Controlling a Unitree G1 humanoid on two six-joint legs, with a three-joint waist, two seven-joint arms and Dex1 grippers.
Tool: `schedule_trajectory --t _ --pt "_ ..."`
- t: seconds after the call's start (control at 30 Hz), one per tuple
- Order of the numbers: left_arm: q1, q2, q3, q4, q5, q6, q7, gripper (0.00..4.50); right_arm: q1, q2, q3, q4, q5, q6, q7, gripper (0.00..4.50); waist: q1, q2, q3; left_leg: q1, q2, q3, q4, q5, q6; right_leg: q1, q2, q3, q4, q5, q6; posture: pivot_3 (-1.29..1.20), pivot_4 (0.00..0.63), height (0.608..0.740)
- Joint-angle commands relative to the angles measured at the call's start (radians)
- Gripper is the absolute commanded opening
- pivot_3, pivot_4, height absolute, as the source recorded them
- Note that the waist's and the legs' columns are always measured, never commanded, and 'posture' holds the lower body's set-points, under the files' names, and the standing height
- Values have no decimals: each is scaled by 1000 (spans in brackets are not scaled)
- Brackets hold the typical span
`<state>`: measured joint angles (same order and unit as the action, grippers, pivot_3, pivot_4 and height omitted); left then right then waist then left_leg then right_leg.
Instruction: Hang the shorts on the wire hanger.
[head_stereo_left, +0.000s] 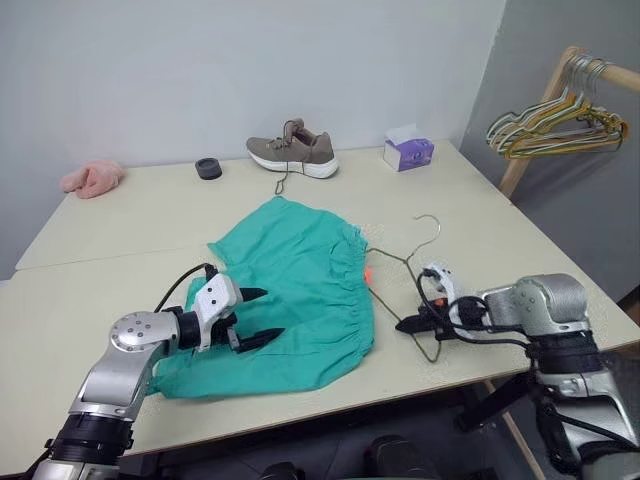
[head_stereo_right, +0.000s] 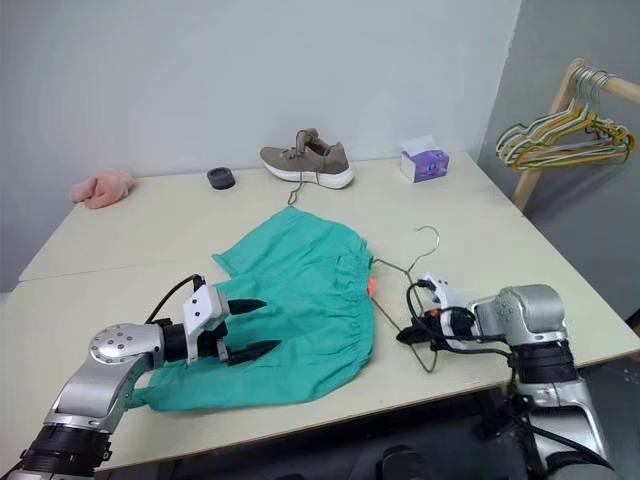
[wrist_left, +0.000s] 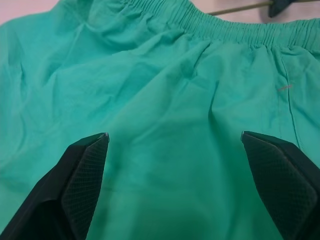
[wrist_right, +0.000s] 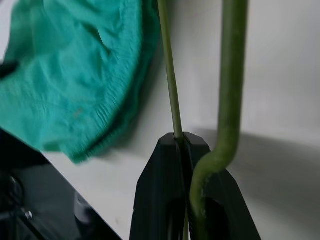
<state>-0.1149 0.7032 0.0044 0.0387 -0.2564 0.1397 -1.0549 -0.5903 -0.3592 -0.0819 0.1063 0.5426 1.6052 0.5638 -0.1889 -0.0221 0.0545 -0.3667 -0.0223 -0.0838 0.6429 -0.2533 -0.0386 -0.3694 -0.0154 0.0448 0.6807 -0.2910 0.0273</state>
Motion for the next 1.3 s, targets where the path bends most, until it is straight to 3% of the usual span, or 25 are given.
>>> schedule_trajectory --t 0.03,0.17,0.37,0.57,0.73,0.97,1.3 --pt "-15 -4 11 -9 0 -24 11 4478 -67 59 -112 20 -34 0 -88 0 0 0 0 0 0 0 0 0 0 0 0 0 0 0 0 -167 0 740" --pt "-22 -10 18 -3 -5 -21 22 4478 -108 92 -144 -11 -20 7 -107 0 0 1 0 -1 0 0 0 0 0 -1 0 0 0 0 0 -170 0 740" --pt "-113 -52 81 38 -50 16 103 4478 -75 -6 64 -211 -3 -112 -42 0 -2 2 1 -2 0 0 0 0 0 -2 0 0 0 0 1 -179 0 740" --pt "-336 -42 136 85 -83 29 137 4478 -40 -93 247 -302 -84 -338 -20 0 -5 1 0 -3 0 -1 1 0 0 -2 0 -1 0 1 1 -188 0 740" --pt "-484 34 116 134 -95 45 10 4478 -11 -196 412 -355 -208 -580 41 0 -12 1 0 -6 -1 0 1 0 0 -5 0 -1 -1 1 2 -193 0 740" --pt "-623 109 0 325 26 -146 -190 4478 18 -289 539 -383 -378 -866 114 0 -12 1 1 -7 -1 -2 1 0 0 -6 0 -2 -1 1 2 -202 0 740" --pt "-552 100 -91 295 41 -186 -343 4478 30 -293 560 -408 -491 -1011 169 0 -14 1 1 -7 -1 -2 1 0 0 -6 0 -2 -1 1 2 -217 0 740"
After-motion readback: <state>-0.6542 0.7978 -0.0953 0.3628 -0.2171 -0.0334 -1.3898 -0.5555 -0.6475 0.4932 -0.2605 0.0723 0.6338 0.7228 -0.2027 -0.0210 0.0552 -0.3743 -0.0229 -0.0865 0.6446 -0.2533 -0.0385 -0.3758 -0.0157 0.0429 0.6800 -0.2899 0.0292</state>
